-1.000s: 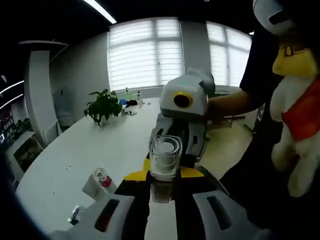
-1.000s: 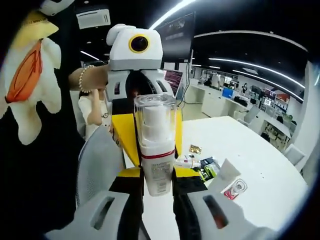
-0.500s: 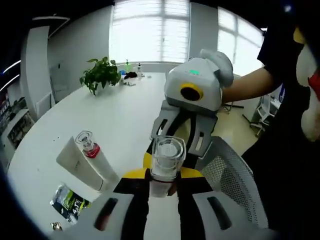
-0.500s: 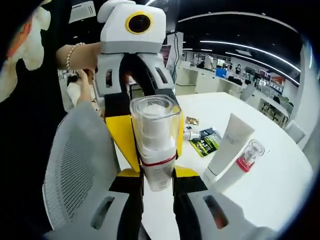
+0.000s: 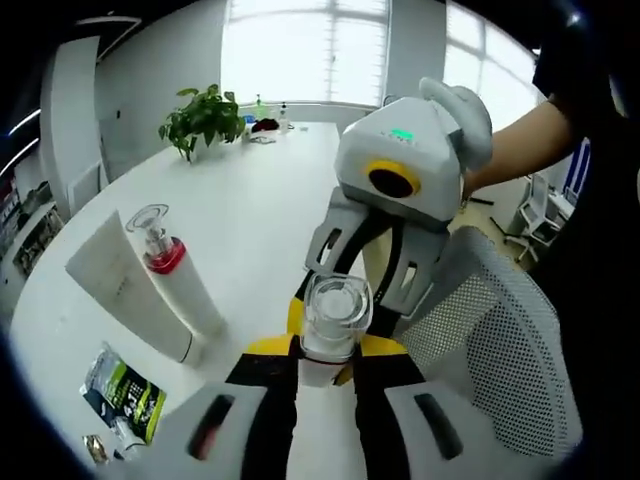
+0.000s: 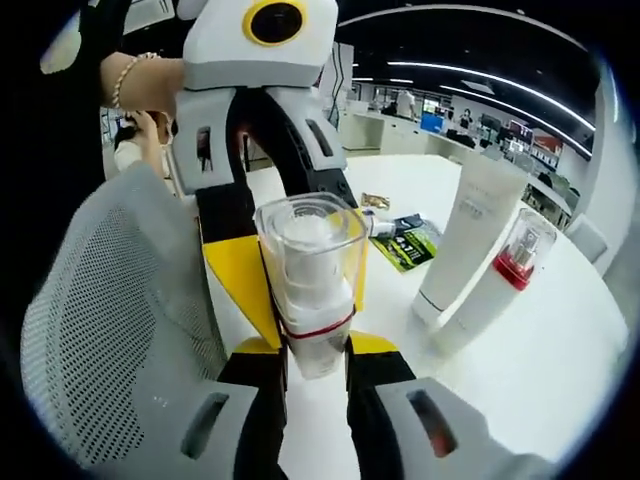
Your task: Arrange the skincare products in the storage area until every visible bottle or jar stands upright without overlapping.
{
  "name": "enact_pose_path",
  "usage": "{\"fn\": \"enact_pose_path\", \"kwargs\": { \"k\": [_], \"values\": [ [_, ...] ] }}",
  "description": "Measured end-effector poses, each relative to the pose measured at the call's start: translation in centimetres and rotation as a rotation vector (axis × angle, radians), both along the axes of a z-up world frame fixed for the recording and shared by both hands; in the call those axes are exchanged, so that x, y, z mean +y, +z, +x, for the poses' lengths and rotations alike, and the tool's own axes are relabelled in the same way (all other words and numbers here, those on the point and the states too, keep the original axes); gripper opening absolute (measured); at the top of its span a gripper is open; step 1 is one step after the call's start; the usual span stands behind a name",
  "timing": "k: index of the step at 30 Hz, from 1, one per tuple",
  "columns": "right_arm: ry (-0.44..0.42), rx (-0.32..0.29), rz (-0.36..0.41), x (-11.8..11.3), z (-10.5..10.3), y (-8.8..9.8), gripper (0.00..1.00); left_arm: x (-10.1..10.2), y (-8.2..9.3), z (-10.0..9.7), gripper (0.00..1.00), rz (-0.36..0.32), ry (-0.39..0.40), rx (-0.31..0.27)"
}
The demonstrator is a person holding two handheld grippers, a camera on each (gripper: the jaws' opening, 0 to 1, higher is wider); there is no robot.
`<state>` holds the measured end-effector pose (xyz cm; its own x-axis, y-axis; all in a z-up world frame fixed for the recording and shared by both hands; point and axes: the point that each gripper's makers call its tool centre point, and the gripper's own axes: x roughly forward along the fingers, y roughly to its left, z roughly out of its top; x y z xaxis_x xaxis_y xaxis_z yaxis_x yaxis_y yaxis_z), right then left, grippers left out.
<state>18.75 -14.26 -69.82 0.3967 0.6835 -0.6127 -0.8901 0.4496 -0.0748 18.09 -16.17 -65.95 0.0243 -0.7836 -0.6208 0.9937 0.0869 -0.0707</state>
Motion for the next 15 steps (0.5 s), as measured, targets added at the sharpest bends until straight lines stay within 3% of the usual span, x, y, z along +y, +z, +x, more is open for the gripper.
{"fn": "enact_pose_path", "kwargs": {
  "k": [15],
  "values": [
    [-0.03, 0.044, -0.025, -1.0, 0.9, -3.1, 0.22, -0.6, -3.0, 1.0, 0.15, 0.033, -0.004, 0.019]
  ]
}}
